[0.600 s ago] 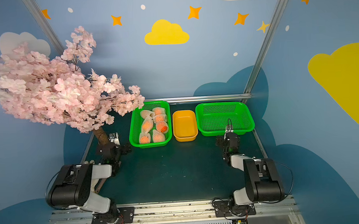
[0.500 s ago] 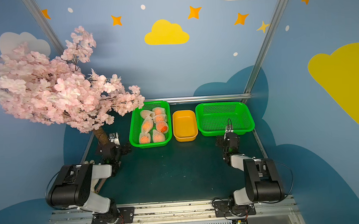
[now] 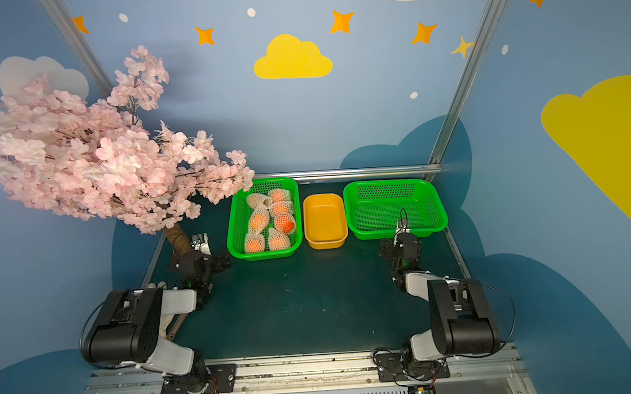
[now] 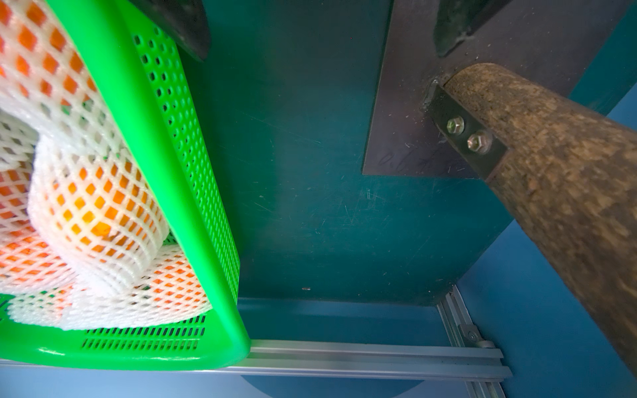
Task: Remove foam nets from oranges
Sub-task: Pick up the orange from the basket.
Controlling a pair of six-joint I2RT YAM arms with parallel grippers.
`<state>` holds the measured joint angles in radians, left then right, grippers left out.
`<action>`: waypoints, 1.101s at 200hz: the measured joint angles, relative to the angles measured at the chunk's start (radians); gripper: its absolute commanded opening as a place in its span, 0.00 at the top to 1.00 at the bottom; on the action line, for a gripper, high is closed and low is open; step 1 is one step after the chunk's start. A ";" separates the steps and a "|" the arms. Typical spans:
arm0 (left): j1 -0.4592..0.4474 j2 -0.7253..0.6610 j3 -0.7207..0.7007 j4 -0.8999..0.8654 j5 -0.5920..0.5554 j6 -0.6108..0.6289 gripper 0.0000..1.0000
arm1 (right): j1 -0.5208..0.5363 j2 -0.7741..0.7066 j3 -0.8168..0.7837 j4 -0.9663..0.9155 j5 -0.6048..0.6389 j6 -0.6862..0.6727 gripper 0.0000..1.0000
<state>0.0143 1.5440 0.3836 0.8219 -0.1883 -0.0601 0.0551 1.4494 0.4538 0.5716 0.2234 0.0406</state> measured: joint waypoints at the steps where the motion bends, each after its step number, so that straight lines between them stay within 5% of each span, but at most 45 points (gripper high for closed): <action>1: 0.000 0.000 0.000 0.000 0.000 0.000 0.00 | 0.000 0.000 0.000 0.000 0.000 0.000 0.06; 112: -0.005 -0.029 -0.004 -0.011 0.008 0.008 0.00 | 0.004 -0.012 -0.001 -0.006 -0.016 -0.013 0.06; 173: -0.066 -0.585 0.021 -0.366 0.028 -0.024 0.00 | 0.034 -0.355 0.116 -0.372 -0.039 -0.005 0.06; 220: -0.140 -0.914 0.126 -0.779 -0.007 -0.132 0.00 | 0.036 -0.610 0.151 -0.652 -0.137 0.132 0.06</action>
<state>-0.1261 0.6300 0.5098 0.0425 -0.1951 -0.1917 0.0910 0.8398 0.6044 -0.0799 0.0864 0.1730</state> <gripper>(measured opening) 0.996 0.937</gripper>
